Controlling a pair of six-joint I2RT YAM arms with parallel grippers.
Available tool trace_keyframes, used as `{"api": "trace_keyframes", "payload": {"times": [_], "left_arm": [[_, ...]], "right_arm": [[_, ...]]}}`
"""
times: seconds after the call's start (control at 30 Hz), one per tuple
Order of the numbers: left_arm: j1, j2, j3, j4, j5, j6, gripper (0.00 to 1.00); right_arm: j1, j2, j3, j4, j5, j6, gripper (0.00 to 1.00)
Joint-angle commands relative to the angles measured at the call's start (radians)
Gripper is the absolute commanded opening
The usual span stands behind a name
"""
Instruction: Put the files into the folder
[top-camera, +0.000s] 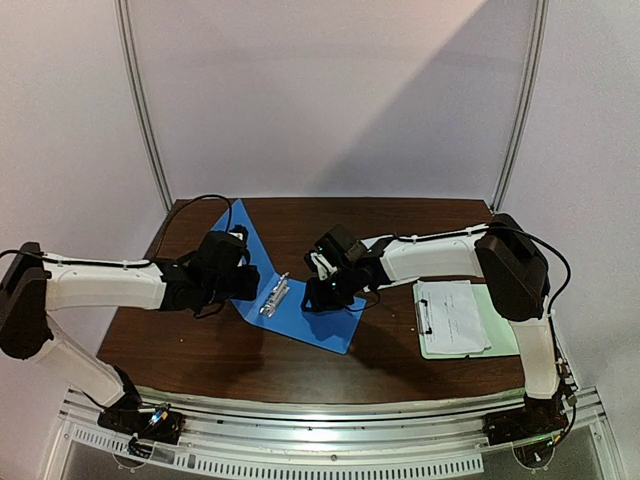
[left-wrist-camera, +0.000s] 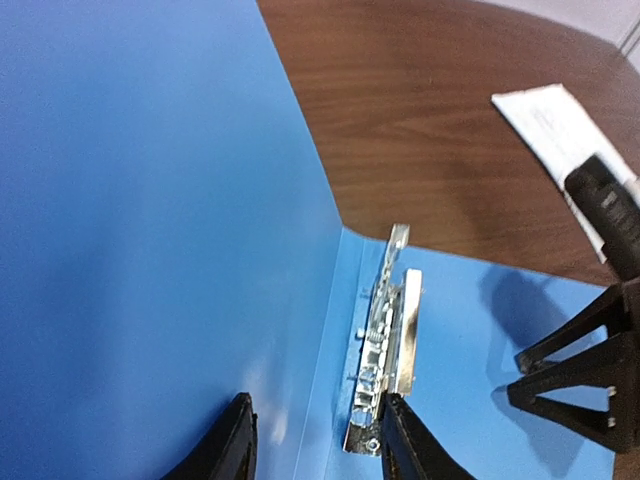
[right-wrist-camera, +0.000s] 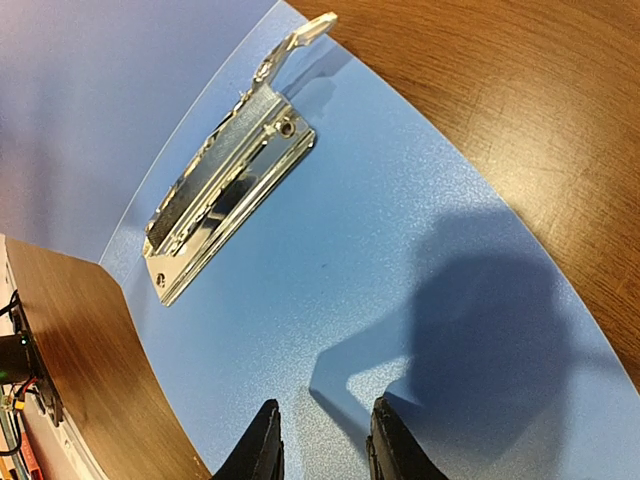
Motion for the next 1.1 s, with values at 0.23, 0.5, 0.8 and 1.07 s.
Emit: {"api": "trace_keyframes", "payload": {"times": [0.23,0.5,0.8,1.07], "left_arm": [[0.019,0.041,-0.072,-0.012,0.200,0.046,0.64],[0.031,0.070,-0.101,-0.009,0.201,0.057,0.69],[0.029,0.027,-0.165,0.014,0.253,0.046,0.84],[0.035,-0.160,-0.194,0.006,0.223,0.056,0.91]], "right_arm": [[-0.004,0.076,-0.024,-0.144,0.033,-0.007,0.29],[-0.017,0.080,0.002,-0.163,0.029,-0.014,0.29],[-0.040,0.056,0.017,-0.152,-0.007,-0.010,0.30],[-0.049,0.080,0.044,-0.159,-0.018,-0.016,0.30]]}}
